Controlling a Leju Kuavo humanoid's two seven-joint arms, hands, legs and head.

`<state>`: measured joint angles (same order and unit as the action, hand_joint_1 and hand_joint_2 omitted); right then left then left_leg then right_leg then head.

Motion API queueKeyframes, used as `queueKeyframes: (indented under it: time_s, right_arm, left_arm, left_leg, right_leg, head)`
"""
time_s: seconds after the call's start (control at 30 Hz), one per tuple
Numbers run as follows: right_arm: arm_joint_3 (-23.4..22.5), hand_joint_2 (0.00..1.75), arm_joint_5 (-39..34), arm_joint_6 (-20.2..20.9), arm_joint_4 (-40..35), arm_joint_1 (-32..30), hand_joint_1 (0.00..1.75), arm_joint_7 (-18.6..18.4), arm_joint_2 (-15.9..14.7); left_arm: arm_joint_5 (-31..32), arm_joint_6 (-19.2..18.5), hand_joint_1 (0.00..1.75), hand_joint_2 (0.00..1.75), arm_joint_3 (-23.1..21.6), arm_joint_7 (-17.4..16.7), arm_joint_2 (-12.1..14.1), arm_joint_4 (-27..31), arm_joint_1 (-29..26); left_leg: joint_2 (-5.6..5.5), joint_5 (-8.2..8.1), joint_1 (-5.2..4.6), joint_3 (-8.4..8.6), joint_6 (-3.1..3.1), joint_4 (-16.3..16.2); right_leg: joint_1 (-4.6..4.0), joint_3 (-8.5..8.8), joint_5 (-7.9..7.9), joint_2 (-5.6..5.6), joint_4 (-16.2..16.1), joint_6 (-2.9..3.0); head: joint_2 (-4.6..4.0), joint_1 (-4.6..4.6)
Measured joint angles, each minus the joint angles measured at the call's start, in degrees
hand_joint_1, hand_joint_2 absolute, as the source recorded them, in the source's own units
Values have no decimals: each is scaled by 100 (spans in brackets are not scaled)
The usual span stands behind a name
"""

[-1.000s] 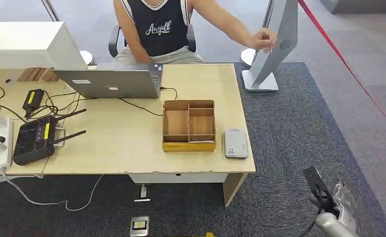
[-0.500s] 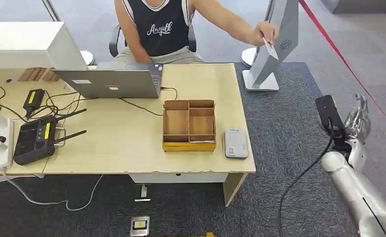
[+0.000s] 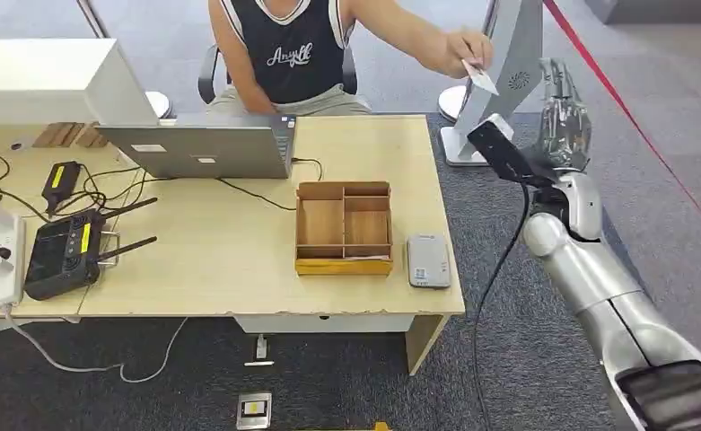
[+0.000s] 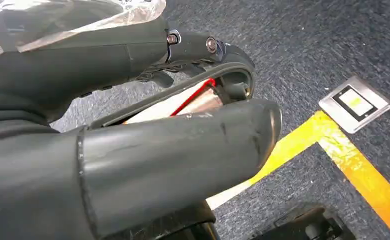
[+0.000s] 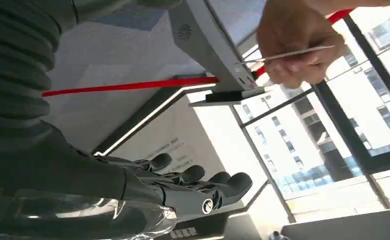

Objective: Pass the card to the sensor for recognition and then transmit it.

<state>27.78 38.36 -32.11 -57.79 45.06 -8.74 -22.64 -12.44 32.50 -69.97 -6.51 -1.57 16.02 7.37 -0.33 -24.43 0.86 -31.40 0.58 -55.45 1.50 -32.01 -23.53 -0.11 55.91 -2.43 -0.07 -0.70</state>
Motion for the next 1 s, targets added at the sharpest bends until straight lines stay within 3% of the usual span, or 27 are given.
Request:
queueKeyframes:
  time_s: [0.3, 0.73, 0.77, 0.8, 0.83, 1.0]
  right_arm:
    - [539, 175, 135, 89, 450, 495, 0, 91, 509]
    - [859, 175, 39, 65, 940, 776, 0, 103, 787]
    - [878, 175, 35, 68, 970, 788, 73, 103, 800]
    - [894, 175, 28, 68, 999, 801, 162, 103, 811]
    - [911, 175, 19, 68, 1029, 809, 175, 103, 824]
    - [1007, 175, -173, 72, 1143, 828, 175, 92, 837]
  left_arm:
    - [61, -15, 0, 0, -100, -15, 39, 0, 6]
    - [175, -70, 0, 0, -234, -26, 94, 0, 7]
    - [181, -74, 0, 0, -245, -26, 98, 0, 7]
    - [188, -79, 0, 0, -260, -26, 101, 0, 8]
    - [201, -87, 0, 0, -275, -26, 103, 0, 8]
    - [291, -133, 0, 0, -339, -26, 105, 0, 20]
  left_leg:
    - [-1, 0, 0, -4, 1, 0]
    - [2, 1, 0, -4, 1, -1]
    - [2, 1, 0, -4, 1, -1]
    - [3, 1, 0, -4, 1, -1]
    - [3, 1, 0, -4, 1, -1]
    - [2, 1, 0, -5, 1, -2]
  right_leg:
    - [0, -5, 0, 0, 0, 0]
    - [0, -10, 0, 1, 0, 0]
    - [0, -10, 1, 1, 1, 0]
    - [0, -11, 1, 1, 0, 0]
    - [0, -11, 1, 1, 0, 0]
    - [0, -12, 0, 1, 0, 0]
  head:
    - [0, 0]
    - [0, 0]
    - [0, 0]
    - [0, 0]
    - [0, 0]
    - [0, 0]
